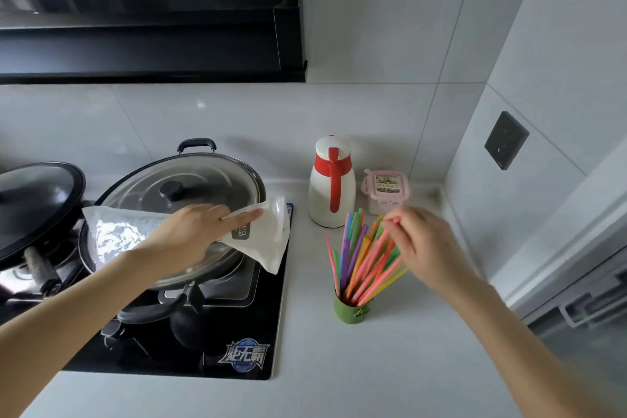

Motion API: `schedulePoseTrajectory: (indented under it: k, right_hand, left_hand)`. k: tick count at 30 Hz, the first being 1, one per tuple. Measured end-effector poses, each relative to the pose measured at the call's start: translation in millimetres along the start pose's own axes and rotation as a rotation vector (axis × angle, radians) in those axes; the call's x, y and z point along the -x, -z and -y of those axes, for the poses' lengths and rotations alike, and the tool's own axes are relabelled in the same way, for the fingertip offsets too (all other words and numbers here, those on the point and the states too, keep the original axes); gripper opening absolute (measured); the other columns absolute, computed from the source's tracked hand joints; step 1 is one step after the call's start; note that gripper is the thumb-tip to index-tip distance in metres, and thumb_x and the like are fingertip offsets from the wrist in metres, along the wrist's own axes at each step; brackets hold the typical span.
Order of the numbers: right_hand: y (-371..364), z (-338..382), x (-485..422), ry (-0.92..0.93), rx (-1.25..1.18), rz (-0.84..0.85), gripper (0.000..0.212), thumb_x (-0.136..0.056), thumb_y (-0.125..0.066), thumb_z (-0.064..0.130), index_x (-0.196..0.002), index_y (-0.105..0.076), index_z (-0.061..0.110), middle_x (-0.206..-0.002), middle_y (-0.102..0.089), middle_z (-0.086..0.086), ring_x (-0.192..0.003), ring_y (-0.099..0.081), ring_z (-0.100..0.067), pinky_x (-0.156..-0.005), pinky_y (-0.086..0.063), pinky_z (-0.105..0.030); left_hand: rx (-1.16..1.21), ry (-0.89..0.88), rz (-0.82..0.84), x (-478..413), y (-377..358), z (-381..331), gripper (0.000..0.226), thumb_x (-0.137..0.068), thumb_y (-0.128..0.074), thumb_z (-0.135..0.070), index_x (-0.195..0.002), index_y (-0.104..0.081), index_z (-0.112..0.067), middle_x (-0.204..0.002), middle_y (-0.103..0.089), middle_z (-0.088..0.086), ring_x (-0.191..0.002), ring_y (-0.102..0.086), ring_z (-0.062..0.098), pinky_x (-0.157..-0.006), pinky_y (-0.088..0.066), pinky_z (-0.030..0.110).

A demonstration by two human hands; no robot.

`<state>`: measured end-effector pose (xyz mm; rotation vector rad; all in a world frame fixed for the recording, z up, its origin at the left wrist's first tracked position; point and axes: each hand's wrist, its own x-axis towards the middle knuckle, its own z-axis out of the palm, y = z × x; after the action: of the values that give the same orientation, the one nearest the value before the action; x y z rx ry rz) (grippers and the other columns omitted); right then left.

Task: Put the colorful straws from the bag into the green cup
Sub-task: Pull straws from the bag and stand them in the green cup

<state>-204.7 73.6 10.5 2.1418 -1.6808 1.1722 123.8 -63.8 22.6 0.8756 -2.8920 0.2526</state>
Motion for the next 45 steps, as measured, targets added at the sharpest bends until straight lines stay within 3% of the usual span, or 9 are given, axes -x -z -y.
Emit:
schedulePoseTrajectory:
  k: [4, 8, 11, 15, 20, 27, 38, 42, 45]
  right_hand:
    - [-33.6, -2.8, 17.0, 0.012, 0.163, 0.191, 0.019, -0.079, -0.068, 0.019, -0.065, -0.066, 0.008, -0.058, -0.064, -0.004, -0.056, -0.060, -0.022, -0.049, -0.042, -0.023]
    - [-51.0, -7.7, 16.8, -0.184, 0.325, 0.476, 0.022, -0.087, -0.060, 0.033, -0.090, -0.072, 0.015, -0.089, -0.073, -0.002, -0.093, -0.058, -0.024, -0.073, -0.036, -0.029]
    - [-39.6, 1.3, 4.3, -0.243, 0.310, 0.317, 0.036, -0.073, -0.074, 0.030, -0.108, -0.068, 0.019, -0.101, -0.070, -0.001, -0.099, -0.058, -0.027, -0.082, -0.040, -0.034]
    - [-28.1, 43.5, -16.6, -0.104, -0.122, -0.102, 0.011, -0.079, -0.069, 0.025, -0.082, -0.073, 0.016, -0.080, -0.064, -0.001, -0.078, -0.059, -0.022, -0.075, -0.044, -0.032]
    - [-34.8, 67.3, -30.2, -0.121, -0.107, -0.020, 0.010, -0.072, -0.078, 0.018, -0.080, -0.078, 0.013, -0.073, -0.061, -0.009, -0.070, -0.059, -0.029, -0.066, -0.049, -0.042]
    - [-37.1, 70.6, -30.9, -0.090, -0.005, 0.093, 0.019, -0.069, -0.077, 0.039, -0.079, -0.077, 0.022, -0.075, -0.062, -0.002, -0.072, -0.057, -0.024, -0.067, -0.048, -0.040]
    - [-49.3, 76.3, -24.1, -0.089, 0.254, 0.162, 0.009, -0.077, -0.074, 0.016, -0.071, -0.068, 0.016, -0.073, -0.062, 0.001, -0.070, -0.058, -0.023, -0.062, -0.049, -0.036]
    - [-17.2, 55.2, -13.0, -0.324, -0.008, 0.057, 0.009, -0.085, -0.061, 0.003, -0.077, -0.061, 0.007, -0.073, -0.065, -0.010, -0.067, -0.061, -0.031, -0.063, -0.047, -0.037]
    - [31.6, 21.6, -1.9, -0.563, -0.192, 0.068, 0.022, -0.091, -0.050, -0.001, -0.077, -0.051, 0.015, -0.060, -0.060, -0.005, -0.051, -0.058, -0.009, -0.059, -0.047, -0.032]
  left_hand:
    - [0.028, -0.014, -0.010, -0.8, 0.4, -4.6, 0.103, -0.049, -0.086, -0.001, -0.135, -0.036, -0.025, -0.073, -0.060, 0.000, -0.057, -0.055, 0.019, -0.052, -0.042, 0.023]
    - [0.134, -0.044, -0.039, -0.4, 3.2, -9.0, 0.103, -0.055, -0.079, 0.008, -0.138, -0.029, -0.028, -0.082, -0.062, 0.002, -0.066, -0.058, 0.023, -0.061, -0.044, 0.023]
    - [0.166, -0.052, -0.073, -0.9, 7.1, -13.1, 0.102, -0.054, -0.076, 0.014, -0.137, -0.033, -0.027, -0.083, -0.063, 0.003, -0.066, -0.058, 0.023, -0.066, -0.030, 0.013]
    - [0.182, -0.055, -0.084, -4.8, 13.5, -19.2, 0.102, -0.055, -0.077, 0.014, -0.137, -0.033, -0.028, -0.083, -0.063, 0.002, -0.065, -0.057, 0.020, -0.063, -0.029, 0.012]
    - [0.262, -0.055, -0.114, -11.8, 15.8, -23.0, 0.102, -0.061, -0.072, 0.018, -0.138, -0.029, -0.033, -0.079, -0.064, 0.006, -0.063, -0.056, 0.023, -0.063, -0.031, 0.014]
    - [0.377, -0.006, -0.187, -7.7, 16.1, -24.7, 0.101, -0.064, -0.076, 0.012, -0.136, -0.029, -0.039, -0.097, -0.072, 0.005, -0.073, -0.065, 0.024, -0.069, -0.035, 0.007]
    - [0.405, 0.012, -0.182, -8.9, 5.0, -30.1, 0.096, -0.065, -0.078, 0.007, -0.138, -0.030, -0.032, -0.095, -0.073, 0.007, -0.069, -0.065, 0.027, -0.069, -0.032, 0.000]
    - [0.334, 0.147, -0.050, -6.7, -2.2, -20.4, 0.101, -0.071, -0.073, 0.001, -0.139, -0.009, -0.037, -0.109, -0.069, -0.001, -0.078, -0.063, 0.027, -0.061, -0.033, 0.012]
    - [0.342, 0.295, 0.152, -4.6, -4.5, -6.9, 0.098, -0.069, -0.071, -0.006, -0.140, -0.016, -0.047, -0.109, -0.067, -0.006, -0.070, -0.058, 0.018, -0.054, -0.037, 0.018]
